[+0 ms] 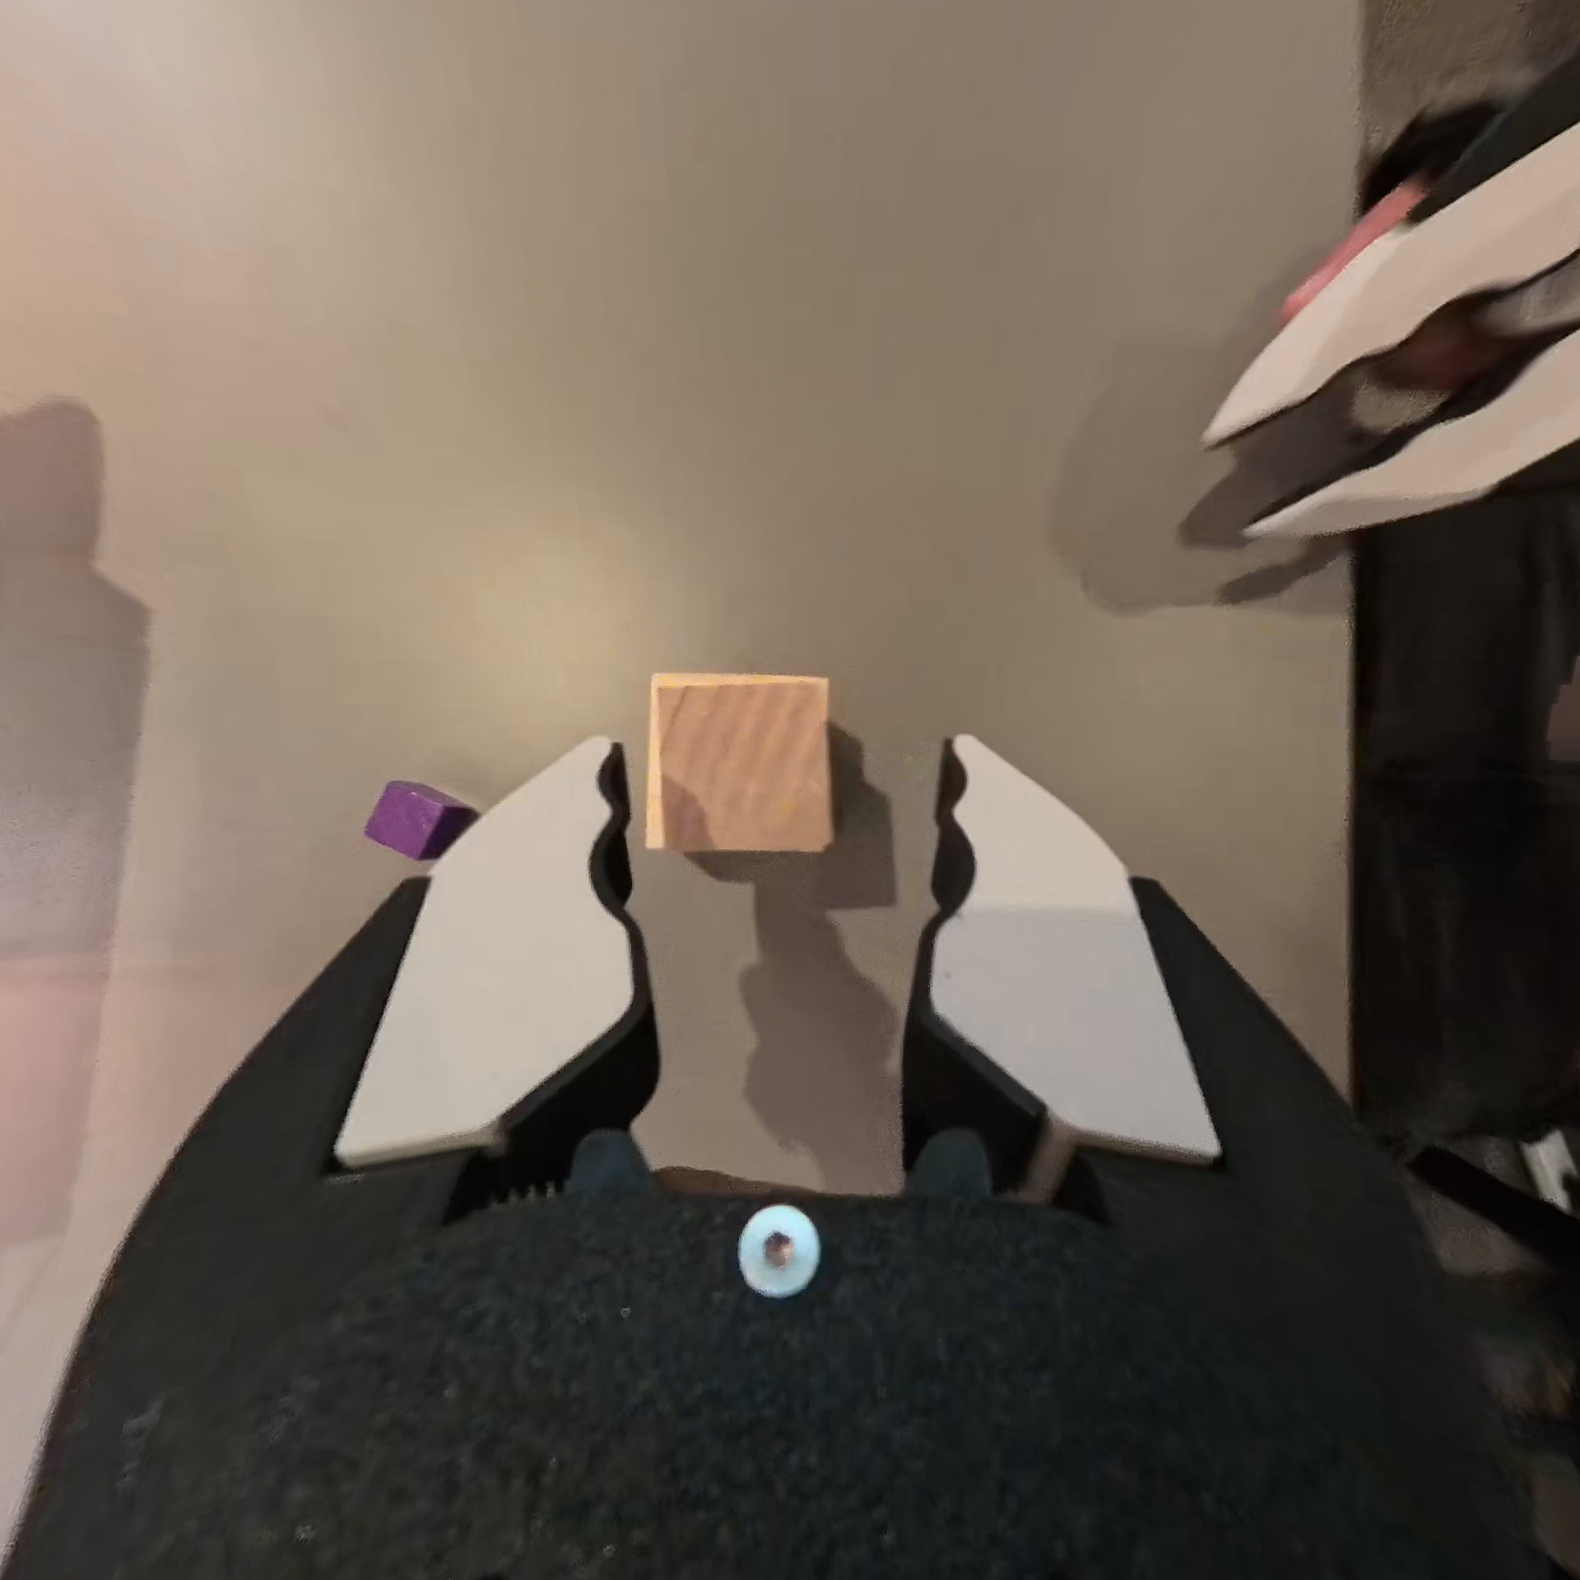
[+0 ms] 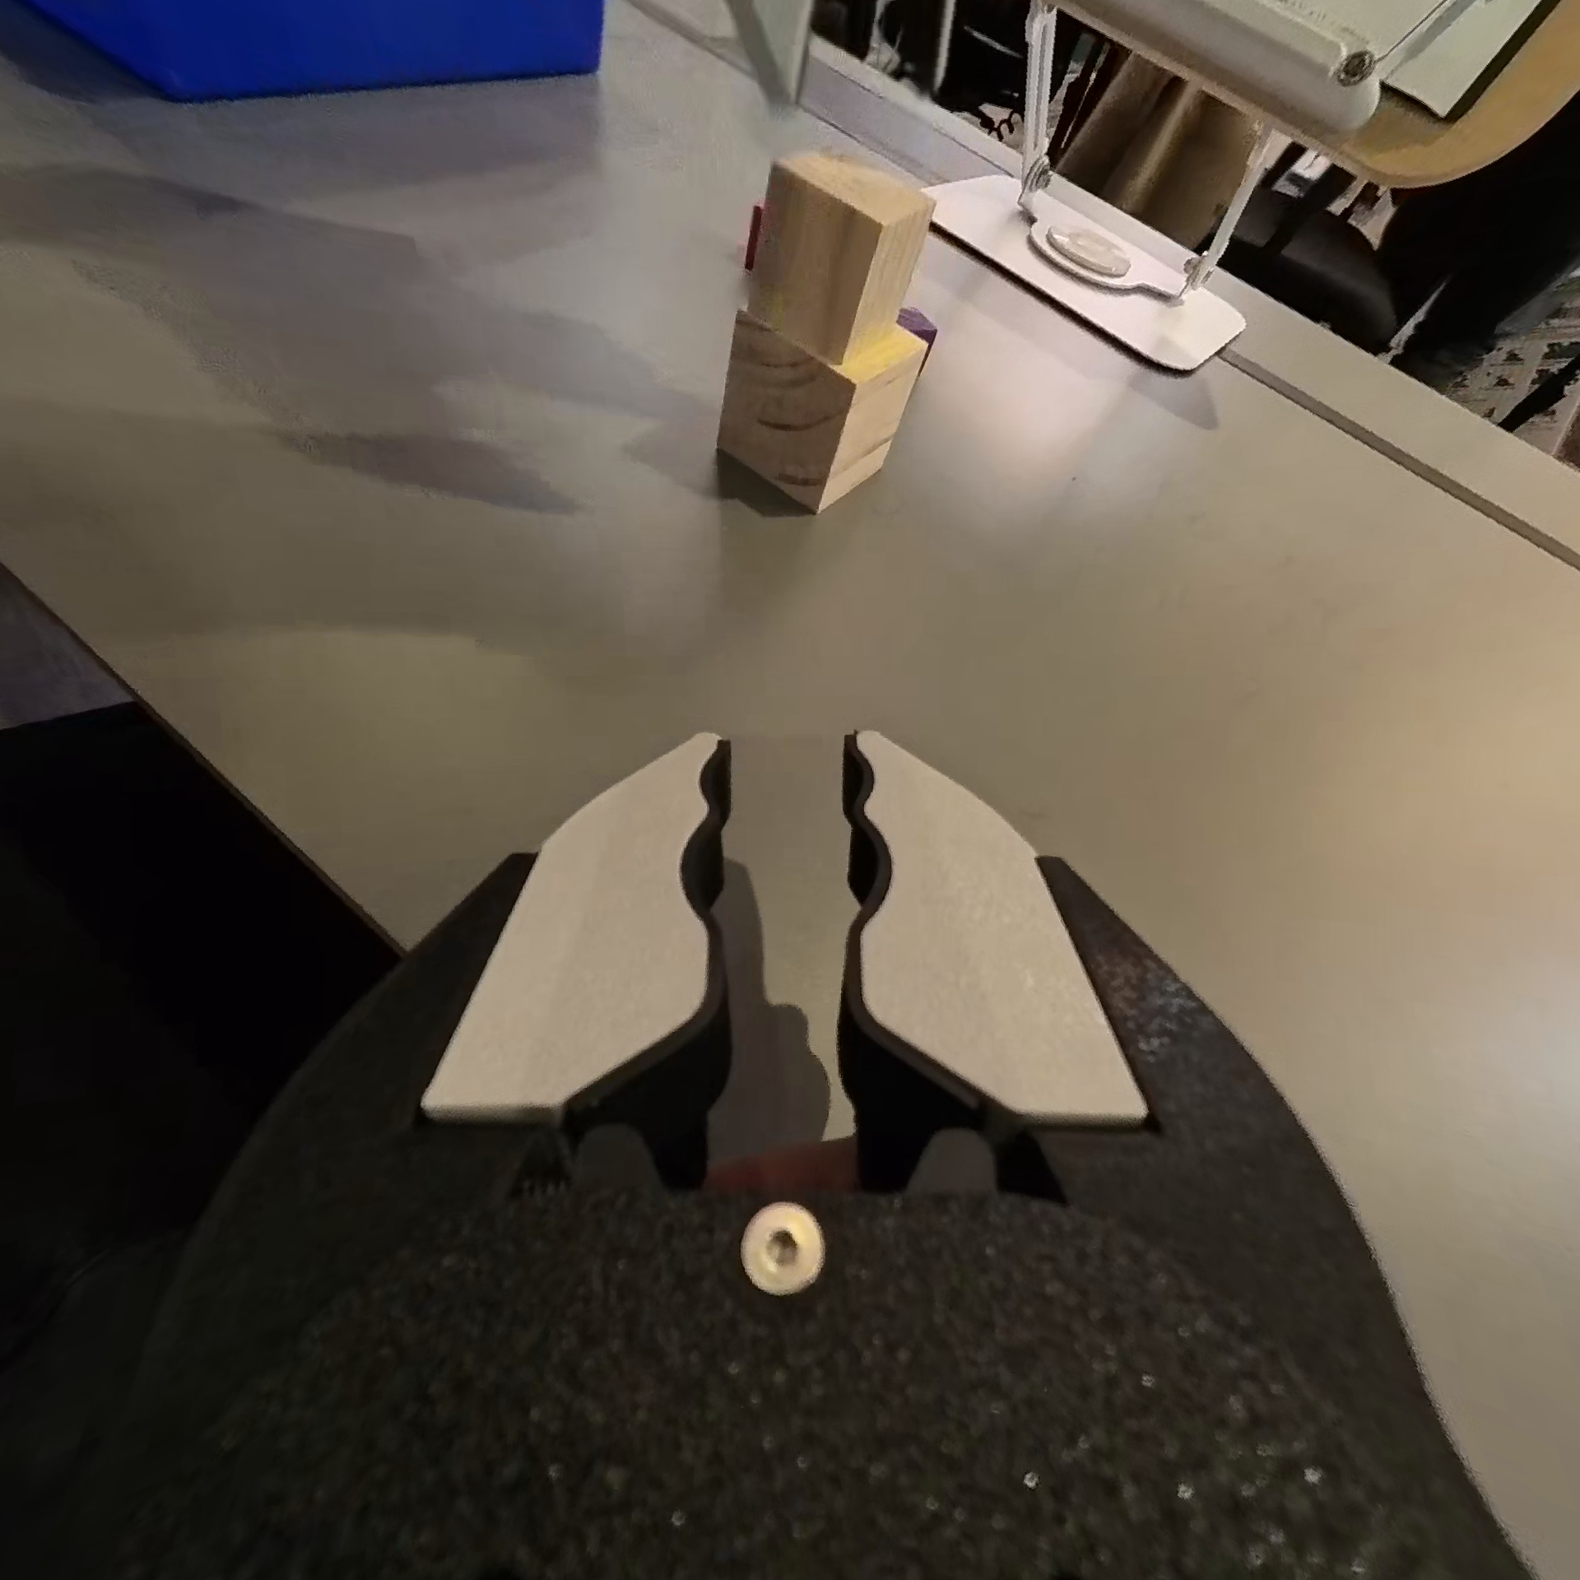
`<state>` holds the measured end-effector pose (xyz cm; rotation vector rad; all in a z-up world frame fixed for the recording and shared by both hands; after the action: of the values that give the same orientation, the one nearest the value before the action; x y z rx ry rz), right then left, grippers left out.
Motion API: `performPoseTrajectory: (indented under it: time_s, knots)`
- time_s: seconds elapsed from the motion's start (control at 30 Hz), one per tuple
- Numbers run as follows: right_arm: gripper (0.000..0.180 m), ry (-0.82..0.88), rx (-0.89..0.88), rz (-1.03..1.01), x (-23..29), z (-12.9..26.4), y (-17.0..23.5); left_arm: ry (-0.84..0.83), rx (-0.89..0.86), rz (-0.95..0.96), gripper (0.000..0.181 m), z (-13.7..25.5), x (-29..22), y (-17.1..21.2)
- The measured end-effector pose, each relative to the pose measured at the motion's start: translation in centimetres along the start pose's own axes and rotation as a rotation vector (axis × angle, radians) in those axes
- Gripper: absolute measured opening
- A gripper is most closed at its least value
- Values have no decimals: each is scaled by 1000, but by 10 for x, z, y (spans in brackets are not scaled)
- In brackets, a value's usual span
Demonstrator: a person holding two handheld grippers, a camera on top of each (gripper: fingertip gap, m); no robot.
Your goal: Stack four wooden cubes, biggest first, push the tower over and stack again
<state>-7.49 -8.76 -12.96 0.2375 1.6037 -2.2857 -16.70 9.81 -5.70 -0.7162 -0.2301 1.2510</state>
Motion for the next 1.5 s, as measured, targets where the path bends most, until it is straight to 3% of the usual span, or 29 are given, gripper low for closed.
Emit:
performPoseTrajectory:
  time_s: [0.1, 0.2, 0.33, 0.43, 0.53, 0.67, 0.73, 0.83, 0.9, 1.1, 1.3, 1.5]
  knots:
    - [24, -2, -1, 2, 0, 0, 0, -109, -141, -65, 80, 26, -27, -22]
    - [24, -4, -5, 0, 1, 0, -1, -388, -257, -42, 80, 46, -51, -28]
    - [24, -2, -15, 5, 3, 3, -4, -782, -391, 198, 78, 53, -86, 9]
    - [25, -6, -12, 8, 5, 3, -4, -909, -456, 434, 71, 36, -117, 54]
    - [25, -6, -12, 19, 8, 3, -3, -907, -517, 527, 71, 9, -141, 84]
    - [25, -3, -11, 28, 9, 3, -4, -879, -424, 580, 77, -13, -149, 107]
    - [25, 3, -14, 33, 9, 3, -4, -850, -426, 587, 71, -14, -143, 110]
    - [24, 0, -10, 26, 7, 2, -3, -772, -361, 525, 70, -8, -109, 105]
    - [24, -5, 2, 20, 7, 0, 0, -738, -172, 380, 58, -2, -71, 108]
    - [24, 11, 7, 18, 0, -3, 1, -610, 187, 211, 65, 33, 50, 113]
    - [25, -2, 13, 2, 0, -3, 2, -427, 314, 277, 63, 40, 124, 113]
    - [24, -17, 11, 0, 2, -2, 3, -261, 333, 278, 27, 23, 134, 122]
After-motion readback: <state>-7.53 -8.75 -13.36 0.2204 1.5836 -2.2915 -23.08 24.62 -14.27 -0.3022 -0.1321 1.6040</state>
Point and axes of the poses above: each gripper's, where its closed fingertips meet, z back along the fingers, y out of its underside, x = y × z across the jaws, the point moved 4 cm from there along z, back along the fingers, and after that the axes turned 14 degrees about y, right-handed, at the moved point
